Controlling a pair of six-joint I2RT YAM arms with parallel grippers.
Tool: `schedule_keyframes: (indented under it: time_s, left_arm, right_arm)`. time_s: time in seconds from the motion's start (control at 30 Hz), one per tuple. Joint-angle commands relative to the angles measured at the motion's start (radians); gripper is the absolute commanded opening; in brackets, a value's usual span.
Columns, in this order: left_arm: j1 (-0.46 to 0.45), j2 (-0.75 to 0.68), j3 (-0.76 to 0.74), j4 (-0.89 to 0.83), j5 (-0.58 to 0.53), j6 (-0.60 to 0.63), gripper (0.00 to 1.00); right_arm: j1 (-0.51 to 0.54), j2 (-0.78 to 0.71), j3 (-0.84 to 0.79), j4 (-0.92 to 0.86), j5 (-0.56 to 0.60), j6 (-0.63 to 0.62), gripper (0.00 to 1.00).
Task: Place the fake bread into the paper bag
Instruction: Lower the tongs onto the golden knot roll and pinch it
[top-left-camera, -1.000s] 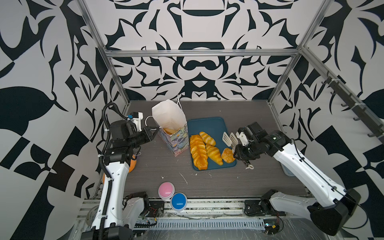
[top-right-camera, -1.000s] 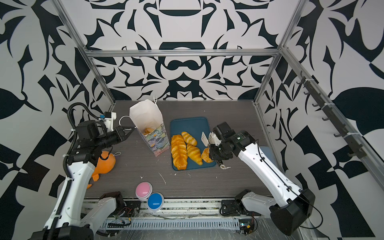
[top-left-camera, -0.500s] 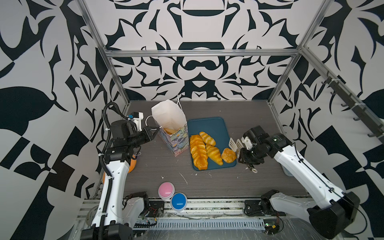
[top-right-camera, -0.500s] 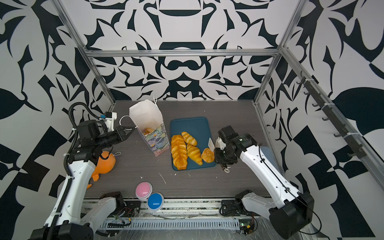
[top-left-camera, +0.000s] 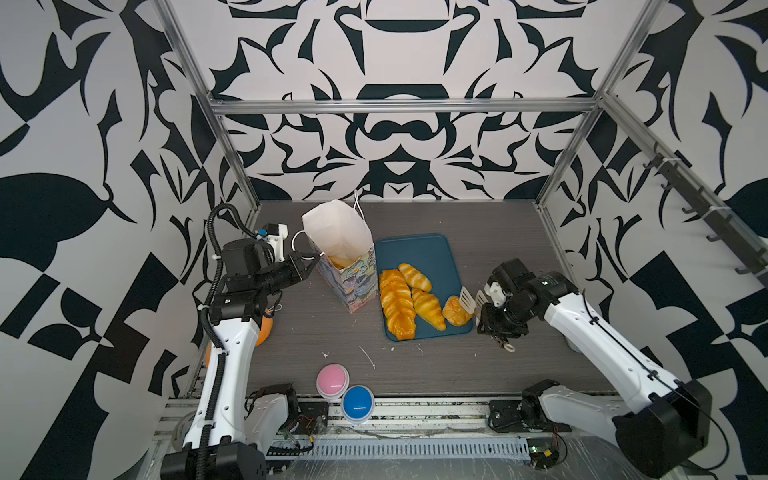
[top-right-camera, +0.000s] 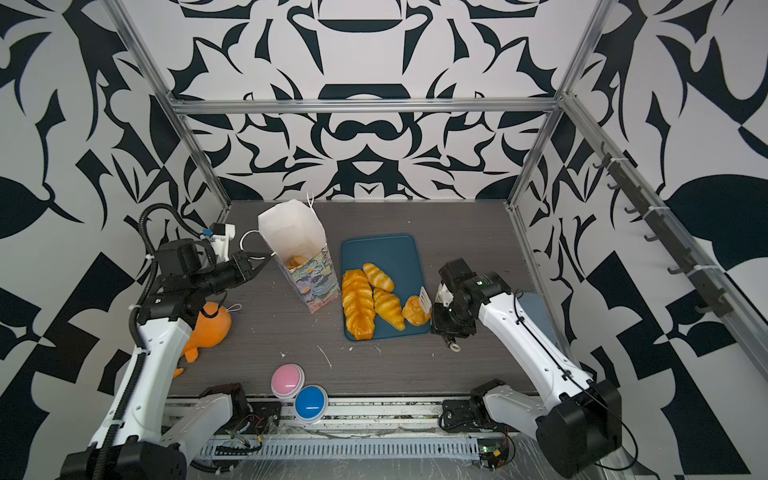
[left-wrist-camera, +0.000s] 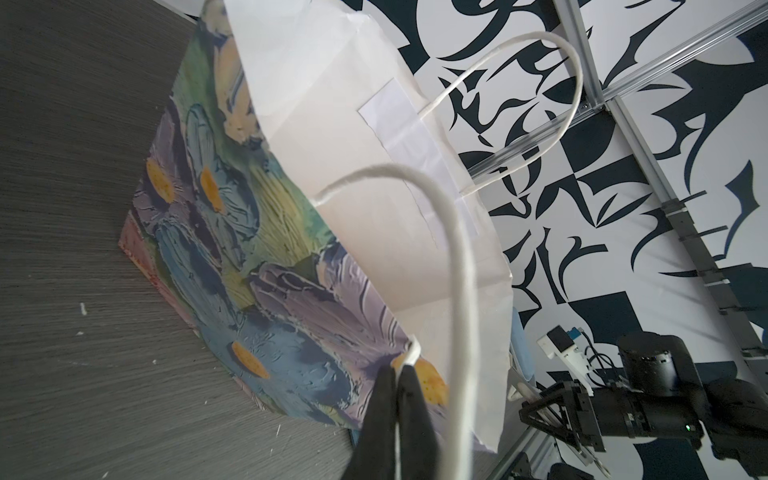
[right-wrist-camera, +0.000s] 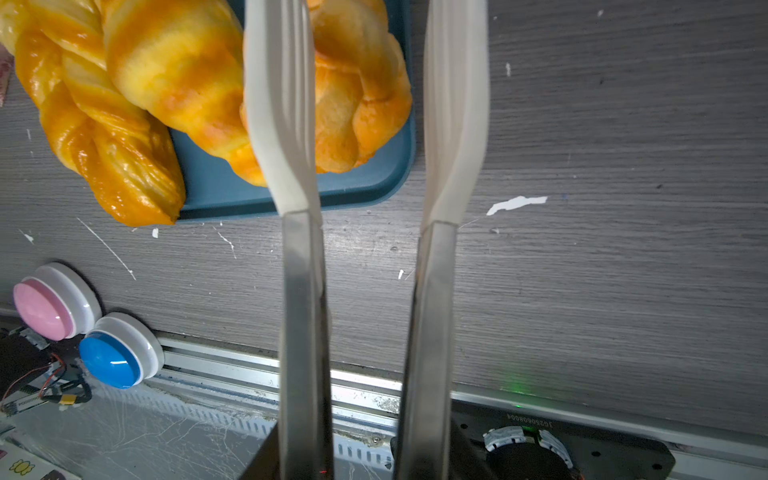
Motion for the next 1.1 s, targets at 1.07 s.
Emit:
schedule_keyframes:
  time_s: [1.07]
  left_arm:
    - [0.003,0.004,0.012,0.001,0.011,-0.002,0.00]
  right_arm:
    - [-0.006,0.035,-0.019,0.028,-0.037,0.003,0.41]
